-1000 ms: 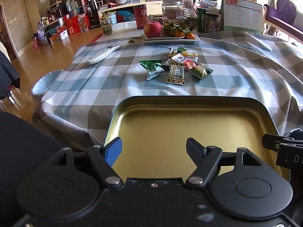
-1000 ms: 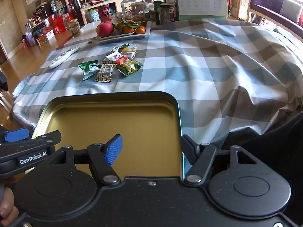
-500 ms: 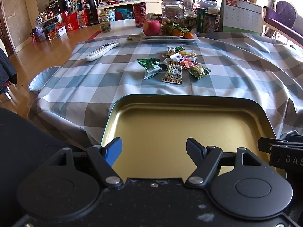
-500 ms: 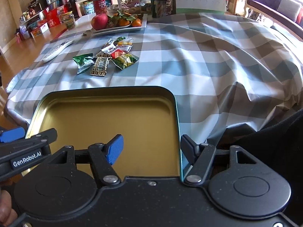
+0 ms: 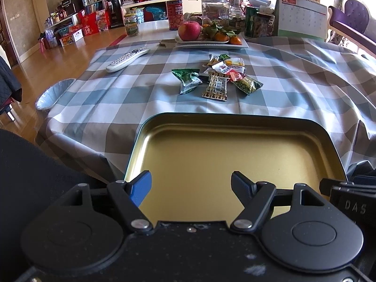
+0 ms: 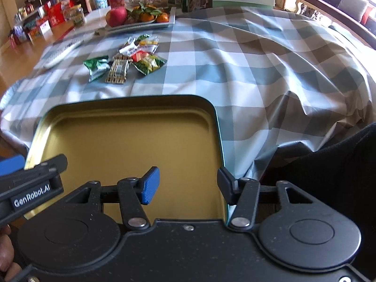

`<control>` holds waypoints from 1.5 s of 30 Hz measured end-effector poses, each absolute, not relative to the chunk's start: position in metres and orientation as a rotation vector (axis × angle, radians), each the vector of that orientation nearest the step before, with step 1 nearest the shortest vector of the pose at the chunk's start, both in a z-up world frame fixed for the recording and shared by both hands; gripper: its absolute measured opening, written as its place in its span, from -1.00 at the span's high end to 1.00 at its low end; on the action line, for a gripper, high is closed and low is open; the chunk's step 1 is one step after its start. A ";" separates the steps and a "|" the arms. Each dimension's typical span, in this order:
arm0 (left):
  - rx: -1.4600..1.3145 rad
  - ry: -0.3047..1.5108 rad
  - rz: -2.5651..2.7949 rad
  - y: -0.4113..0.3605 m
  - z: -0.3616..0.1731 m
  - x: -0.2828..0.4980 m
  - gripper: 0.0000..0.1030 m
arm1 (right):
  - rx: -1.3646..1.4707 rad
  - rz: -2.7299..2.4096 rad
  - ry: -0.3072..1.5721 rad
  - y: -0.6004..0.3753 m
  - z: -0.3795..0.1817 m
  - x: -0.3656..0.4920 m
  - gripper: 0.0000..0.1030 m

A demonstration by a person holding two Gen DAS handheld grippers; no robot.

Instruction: Organize snacks

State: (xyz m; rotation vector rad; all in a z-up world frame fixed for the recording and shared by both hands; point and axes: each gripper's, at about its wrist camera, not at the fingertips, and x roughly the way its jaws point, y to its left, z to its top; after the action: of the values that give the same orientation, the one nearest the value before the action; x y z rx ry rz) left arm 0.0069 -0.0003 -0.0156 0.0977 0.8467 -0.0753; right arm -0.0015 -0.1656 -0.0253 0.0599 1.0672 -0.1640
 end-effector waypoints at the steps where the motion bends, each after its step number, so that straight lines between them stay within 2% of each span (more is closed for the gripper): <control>1: 0.097 0.851 -0.078 -0.001 -0.016 0.008 -0.52 | 0.058 -0.166 1.071 -0.165 -0.026 -0.001 -0.14; 12: 0.085 0.889 -0.093 0.000 -0.020 0.009 -0.52 | 0.192 -0.139 1.104 -0.178 -0.027 0.002 -0.14; 17: 0.089 0.911 -0.097 -0.001 -0.021 0.011 -0.52 | 0.189 -0.130 1.088 -0.175 -0.026 0.000 -0.07; 45: 0.079 0.978 -0.090 0.002 -0.029 0.018 -0.52 | 0.162 -0.135 1.132 -0.170 -0.031 0.000 -0.07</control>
State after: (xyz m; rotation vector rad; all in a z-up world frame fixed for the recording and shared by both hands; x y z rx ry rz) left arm 0.0180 0.0021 -0.0286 0.0790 0.9781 -0.0905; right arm -0.0002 -0.1703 -0.0307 0.1615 1.1316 -0.1350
